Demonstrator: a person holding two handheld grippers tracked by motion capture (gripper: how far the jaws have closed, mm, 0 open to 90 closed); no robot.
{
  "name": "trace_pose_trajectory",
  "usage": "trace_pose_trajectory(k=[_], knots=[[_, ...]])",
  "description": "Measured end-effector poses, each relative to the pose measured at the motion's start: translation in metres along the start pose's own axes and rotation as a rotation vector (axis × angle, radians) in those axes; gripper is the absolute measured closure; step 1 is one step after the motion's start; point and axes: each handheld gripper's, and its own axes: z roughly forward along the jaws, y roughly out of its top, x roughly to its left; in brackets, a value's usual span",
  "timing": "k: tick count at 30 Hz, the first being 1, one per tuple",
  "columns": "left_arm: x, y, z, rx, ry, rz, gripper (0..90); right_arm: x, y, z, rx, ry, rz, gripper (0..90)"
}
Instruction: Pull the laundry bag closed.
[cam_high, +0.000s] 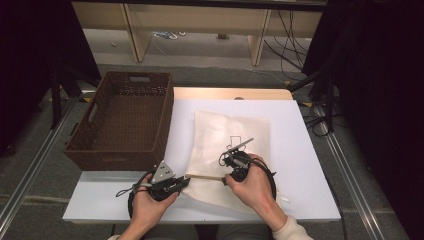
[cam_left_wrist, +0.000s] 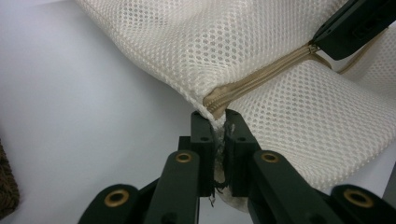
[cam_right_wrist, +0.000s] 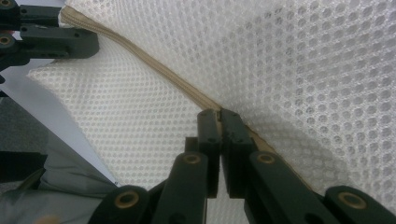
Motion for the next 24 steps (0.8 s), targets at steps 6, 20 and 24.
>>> trace_pose_trajectory(k=[6, 20, 24], knots=[[-0.0004, -0.0002, 0.0007, -0.013, 0.0, -0.014, 84.0, 0.0002, -0.0002, -0.0003, -0.004, 0.002, 0.003, 88.3], [-0.0003, -0.0004, 0.001, -0.014, 0.0, -0.018, 84.0, -0.0009, -0.0006, -0.0014, 0.004, 0.0, -0.004, 88.3], [-0.0001, -0.0005, 0.0009, -0.012, 0.002, -0.016, 83.9, 0.0013, -0.0008, -0.0026, 0.014, -0.004, 0.031, 88.3]])
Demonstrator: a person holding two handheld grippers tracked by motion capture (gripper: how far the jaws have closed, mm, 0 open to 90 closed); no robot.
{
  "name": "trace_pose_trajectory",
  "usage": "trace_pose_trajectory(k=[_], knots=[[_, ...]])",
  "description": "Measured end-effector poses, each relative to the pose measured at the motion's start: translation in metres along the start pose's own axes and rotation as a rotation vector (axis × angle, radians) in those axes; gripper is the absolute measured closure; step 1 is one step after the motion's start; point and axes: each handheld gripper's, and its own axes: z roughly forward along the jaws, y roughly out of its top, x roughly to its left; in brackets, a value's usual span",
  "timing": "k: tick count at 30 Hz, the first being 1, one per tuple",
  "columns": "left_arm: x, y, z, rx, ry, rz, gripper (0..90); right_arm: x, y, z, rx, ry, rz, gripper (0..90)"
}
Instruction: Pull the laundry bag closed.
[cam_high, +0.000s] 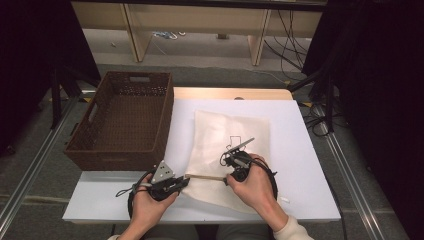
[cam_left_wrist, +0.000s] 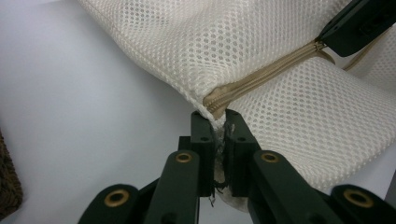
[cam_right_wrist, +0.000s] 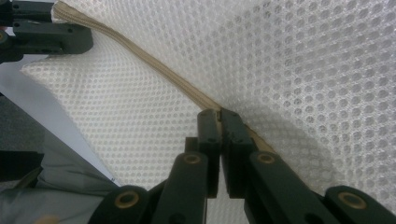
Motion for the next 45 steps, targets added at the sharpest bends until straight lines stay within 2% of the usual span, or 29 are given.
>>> trace_pose_trajectory(k=[1, 2, 4, 6, 7, 8, 24, 25, 27, 31, 34, 36, 38, 40, 45], knots=[[0.0, 0.0, 0.0, 0.0, 0.0, -0.001, 84.0, 0.0001, -0.0001, -0.0006, 0.006, 0.003, 0.005, 88.3], [-0.0001, 0.0001, 0.0, 0.0, 0.003, 0.003, 84.0, -0.0029, 0.0001, 0.0008, -0.011, 0.001, -0.031, 88.3], [0.0, 0.0, 0.0001, 0.0, 0.001, -0.002, 84.0, -0.0026, 0.0001, 0.0, -0.008, 0.0, -0.021, 88.3], [0.0004, 0.0001, -0.0004, 0.008, 0.003, 0.01, 84.0, -0.0033, -0.0003, 0.0005, -0.011, 0.002, -0.026, 88.3], [0.0, -0.0002, 0.0001, 0.005, 0.004, 0.003, 84.0, -0.0009, -0.0003, 0.0003, 0.001, -0.005, -0.008, 88.3], [0.0005, -0.0004, 0.0004, 0.004, -0.003, -0.001, 84.0, -0.0023, -0.0002, 0.0012, -0.003, -0.002, -0.029, 88.3], [0.0006, -0.0003, 0.0, 0.011, -0.001, 0.007, 83.9, -0.0021, -0.0004, 0.0006, 0.008, -0.011, -0.008, 88.3], [0.0018, -0.0003, -0.0004, 0.022, 0.008, 0.02, 84.0, -0.0021, -0.0004, 0.0007, 0.009, -0.012, -0.012, 88.3], [0.0, -0.0004, 0.0003, 0.007, 0.002, 0.002, 84.0, -0.0023, -0.0004, 0.0016, 0.004, -0.01, -0.024, 88.3], [0.0004, -0.0001, -0.0004, 0.01, 0.006, 0.011, 84.0, -0.0009, -0.0004, 0.0003, 0.013, -0.016, 0.002, 88.3], [0.0003, -0.0001, -0.0005, 0.012, 0.006, 0.01, 84.0, -0.0008, -0.0005, 0.0002, 0.014, -0.016, 0.003, 88.4], [0.0002, -0.0003, 0.0, 0.006, 0.004, 0.008, 84.0, -0.0022, -0.0004, 0.0008, 0.012, -0.014, -0.013, 88.3], [-0.0002, -0.0003, 0.0, 0.006, 0.005, 0.0, 84.0, -0.001, -0.0006, 0.0002, 0.019, -0.023, 0.005, 88.3], [0.0002, 0.0, -0.0004, 0.011, 0.006, 0.011, 84.0, -0.0028, -0.0005, 0.0004, 0.011, -0.016, -0.009, 88.3], [-0.0001, -0.0002, -0.0001, 0.007, 0.007, 0.002, 84.0, -0.0025, -0.0008, 0.0002, 0.014, -0.022, -0.003, 88.3]])
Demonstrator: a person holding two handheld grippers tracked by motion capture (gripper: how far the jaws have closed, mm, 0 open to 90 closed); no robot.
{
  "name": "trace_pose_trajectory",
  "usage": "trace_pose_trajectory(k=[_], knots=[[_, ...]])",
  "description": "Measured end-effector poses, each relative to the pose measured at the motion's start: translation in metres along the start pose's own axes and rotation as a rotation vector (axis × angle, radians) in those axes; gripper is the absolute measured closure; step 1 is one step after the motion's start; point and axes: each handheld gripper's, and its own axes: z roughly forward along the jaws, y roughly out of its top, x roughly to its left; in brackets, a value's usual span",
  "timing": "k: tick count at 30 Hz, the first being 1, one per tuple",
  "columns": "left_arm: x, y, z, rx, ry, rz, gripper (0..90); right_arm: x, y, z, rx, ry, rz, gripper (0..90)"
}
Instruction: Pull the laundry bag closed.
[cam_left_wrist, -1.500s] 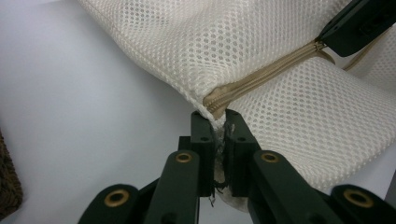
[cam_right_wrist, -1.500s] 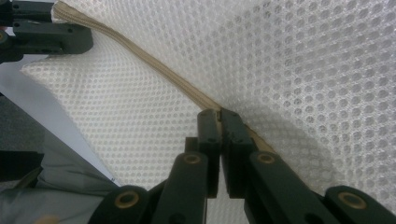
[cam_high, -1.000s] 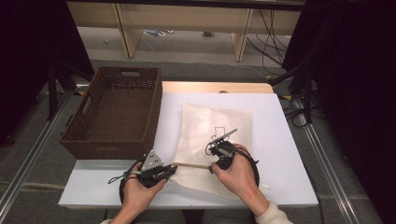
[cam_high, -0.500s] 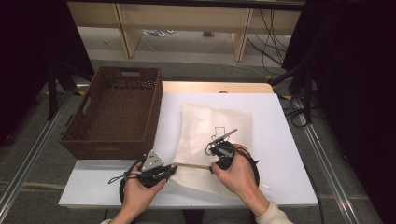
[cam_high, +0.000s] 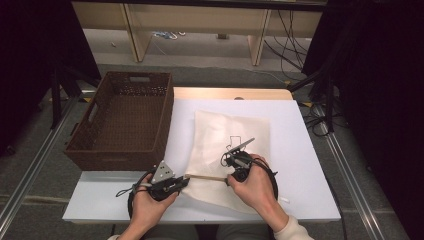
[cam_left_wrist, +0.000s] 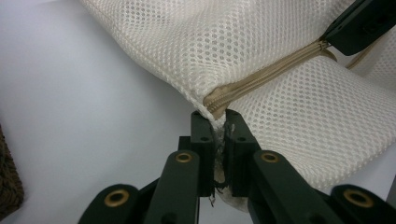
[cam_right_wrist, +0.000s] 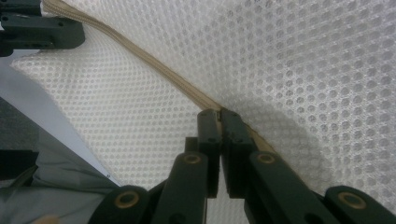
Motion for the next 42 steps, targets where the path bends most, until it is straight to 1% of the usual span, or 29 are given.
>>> trace_pose_trajectory(k=[1, 3, 4, 5, 7, 9, 11, 13, 14, 15, 16, 17, 18, 19, 20, 22, 24, 29, 30, 31, 32, 33, 34, 35, 36, 37, 40, 41, 42], knots=[[0.0005, 0.0, 0.0, -0.001, -0.002, 0.008, 84.0, -0.0001, 0.0, -0.0001, 0.0, 0.002, 0.001, 88.3], [0.0003, 0.0, 0.0002, -0.003, -0.001, 0.006, 84.0, 0.0001, 0.0002, -0.0002, 0.001, -0.002, 0.006, 88.3], [0.0009, 0.0, -0.0005, 0.006, 0.001, 0.008, 84.0, -0.0002, 0.0, -0.0003, 0.002, -0.003, 0.002, 88.3], [0.0007, -0.0001, -0.0004, 0.006, 0.001, 0.007, 84.0, 0.0, 0.0002, -0.0004, 0.005, -0.003, 0.009, 88.3], [0.0008, 0.0001, 0.0, 0.002, -0.008, 0.008, 84.0, -0.0006, 0.0002, -0.0007, 0.004, -0.001, 0.003, 88.4], [0.0001, 0.0, 0.0001, -0.001, -0.002, 0.0, 84.0, -0.0009, 0.0001, -0.0009, 0.004, 0.0, 0.001, 88.3], [0.0006, 0.0001, -0.0002, 0.005, -0.003, 0.009, 84.0, -0.0012, 0.0, -0.0009, -0.002, 0.002, -0.007, 88.3], [0.0007, 0.0, -0.0003, 0.006, -0.002, 0.007, 84.0, -0.0009, -0.0001, -0.0011, 0.007, -0.005, 0.002, 88.3], [0.0008, 0.0, 0.0, 0.005, -0.003, 0.007, 84.0, 0.0001, -0.0002, -0.0016, 0.011, -0.004, 0.016, 88.3], [0.0004, -0.0002, 0.0005, -0.003, -0.003, 0.002, 84.0, -0.0014, -0.0001, -0.0014, 0.004, -0.006, 0.004, 88.3], [0.0005, -0.0001, 0.0002, 0.001, -0.001, 0.004, 84.0, -0.0025, -0.0002, -0.0014, -0.003, -0.006, -0.006, 88.3], [0.0013, 0.0001, -0.0005, 0.009, -0.002, 0.012, 84.0, -0.0027, -0.0003, -0.0023, 0.0, 0.001, 0.003, 88.3], [0.001, -0.0001, 0.0001, 0.003, 0.001, 0.01, 84.0, -0.0044, 0.0, -0.0023, -0.003, 0.0, -0.019, 88.3], [0.0014, -0.0001, -0.0001, 0.006, 0.002, 0.014, 84.0, -0.0038, -0.0001, -0.0027, 0.0, -0.003, -0.009, 88.3], [0.0007, 0.0, 0.0001, 0.001, -0.001, 0.003, 84.0, -0.0032, -0.0002, -0.0027, -0.001, -0.002, -0.002, 88.3], [0.0009, 0.0, 0.0001, 0.002, -0.001, 0.005, 84.0, -0.0022, -0.0002, -0.0029, 0.006, -0.003, 0.018, 88.3], [0.0008, -0.0001, 0.0004, -0.001, -0.003, 0.004, 84.0, -0.0018, -0.0001, -0.003, 0.009, -0.003, 0.024, 88.3], [0.0007, 0.0, 0.0001, 0.001, -0.001, 0.004, 84.0, -0.0021, -0.0003, -0.003, 0.01, -0.004, 0.022, 88.4], [0.0006, 0.0, 0.0002, 0.002, -0.001, 0.005, 84.0, -0.0018, -0.0002, -0.003, 0.016, -0.006, 0.031, 88.3], [0.0005, -0.0001, 0.0002, 0.002, -0.002, 0.004, 84.0, -0.0019, -0.0001, -0.0029, 0.018, -0.003, 0.03, 88.3], [0.0005, -0.0001, 0.0002, 0.002, -0.002, 0.004, 84.0, -0.0036, -0.0003, -0.0027, 0.012, -0.006, 0.013, 88.3], [0.002, 0.0001, -0.0006, 0.018, 0.007, 0.023, 84.0, -0.0038, -0.0003, -0.0029, 0.013, -0.006, 0.011, 88.3], [0.0013, 0.0, 0.0, 0.005, 0.0, 0.014, 84.0, -0.0041, -0.0004, -0.0028, 0.013, -0.005, 0.009, 88.3], [0.0015, -0.0001, 0.0, 0.006, 0.001, 0.014, 84.0, -0.0036, -0.0003, -0.0031, 0.013, -0.005, 0.014, 88.3], [0.0006, -0.0002, 0.0003, 0.001, -0.002, 0.003, 84.0, -0.0042, -0.0006, -0.0031, 0.013, -0.01, 0.008, 88.3], [0.0004, -0.0002, 0.0001, 0.003, 0.008, 0.007, 84.0, -0.0043, -0.0006, -0.0031, 0.015, -0.011, 0.009, 88.3], [0.0003, -0.0002, 0.0005, -0.003, 0.004, 0.006, 84.0, -0.0045, -0.0004, -0.0033, 0.017, -0.008, 0.011, 88.3], [0.0009, 0.0, 0.0002, 0.002, -0.004, 0.006, 84.0, -0.0044, -0.0003, -0.0034, 0.017, -0.009, 0.011, 88.3], [0.0006, -0.0002, 0.0003, 0.001, 0.002, 0.006, 84.0, -0.0043, -0.0003, -0.0035, 0.018, -0.008, 0.012, 88.3]])
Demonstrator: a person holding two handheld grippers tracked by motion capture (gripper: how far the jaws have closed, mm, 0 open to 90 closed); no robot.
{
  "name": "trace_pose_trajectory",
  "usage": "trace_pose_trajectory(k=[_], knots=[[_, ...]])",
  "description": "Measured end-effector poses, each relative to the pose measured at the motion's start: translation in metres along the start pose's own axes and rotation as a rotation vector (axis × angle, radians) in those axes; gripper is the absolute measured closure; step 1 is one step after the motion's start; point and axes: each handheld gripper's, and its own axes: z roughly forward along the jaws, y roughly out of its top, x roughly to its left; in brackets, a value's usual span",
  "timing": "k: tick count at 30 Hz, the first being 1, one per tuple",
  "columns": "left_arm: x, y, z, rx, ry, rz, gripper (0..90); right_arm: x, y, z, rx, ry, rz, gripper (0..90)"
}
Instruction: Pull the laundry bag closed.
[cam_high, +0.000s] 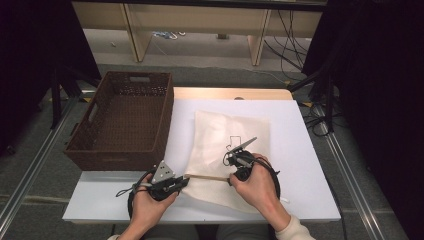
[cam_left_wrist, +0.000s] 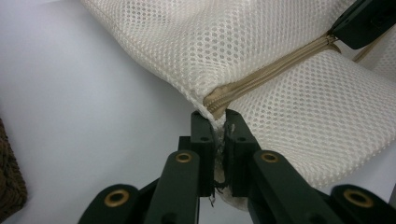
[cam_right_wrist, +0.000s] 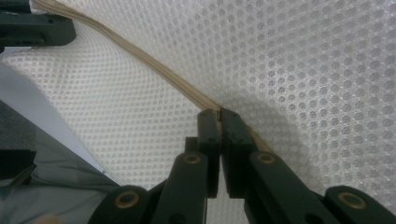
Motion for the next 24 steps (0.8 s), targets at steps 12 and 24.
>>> trace_pose_trajectory(k=[12, 24], knots=[[-0.0002, 0.0, -0.0001, 0.001, 0.003, 0.0, 84.0, -0.0007, -0.0003, -0.0007, 0.006, -0.004, 0.009, 88.3], [-0.0003, 0.0, -0.0001, 0.001, 0.004, 0.0, 84.0, -0.002, -0.001, -0.0014, 0.006, -0.014, 0.018, 88.3]])
